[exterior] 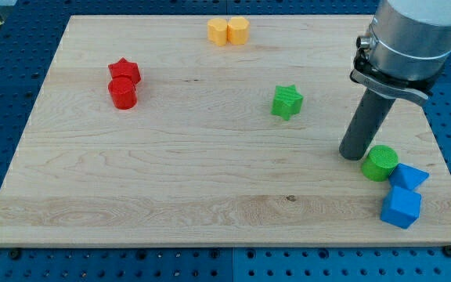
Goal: Slide green circle to the top side of the blue triangle
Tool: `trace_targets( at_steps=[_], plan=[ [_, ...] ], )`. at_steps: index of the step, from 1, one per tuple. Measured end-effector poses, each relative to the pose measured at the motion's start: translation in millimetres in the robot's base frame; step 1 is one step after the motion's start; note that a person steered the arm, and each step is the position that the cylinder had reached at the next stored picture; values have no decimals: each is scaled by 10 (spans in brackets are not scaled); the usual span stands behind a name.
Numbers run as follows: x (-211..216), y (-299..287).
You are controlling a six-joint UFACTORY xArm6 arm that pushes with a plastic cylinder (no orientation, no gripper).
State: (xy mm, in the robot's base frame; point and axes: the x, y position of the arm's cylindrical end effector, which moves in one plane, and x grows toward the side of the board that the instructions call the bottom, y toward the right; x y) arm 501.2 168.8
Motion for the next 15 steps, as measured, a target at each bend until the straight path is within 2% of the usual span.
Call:
trace_targets(
  at_steps=[1,2,3,5,6,8,11,14,15],
  plan=[
    [-27,-6],
    [205,-270],
    [246,-294],
    [632,-294],
    [632,-146],
    [301,-129],
    [471,-85],
    [430,7],
    [215,7]
  ],
)
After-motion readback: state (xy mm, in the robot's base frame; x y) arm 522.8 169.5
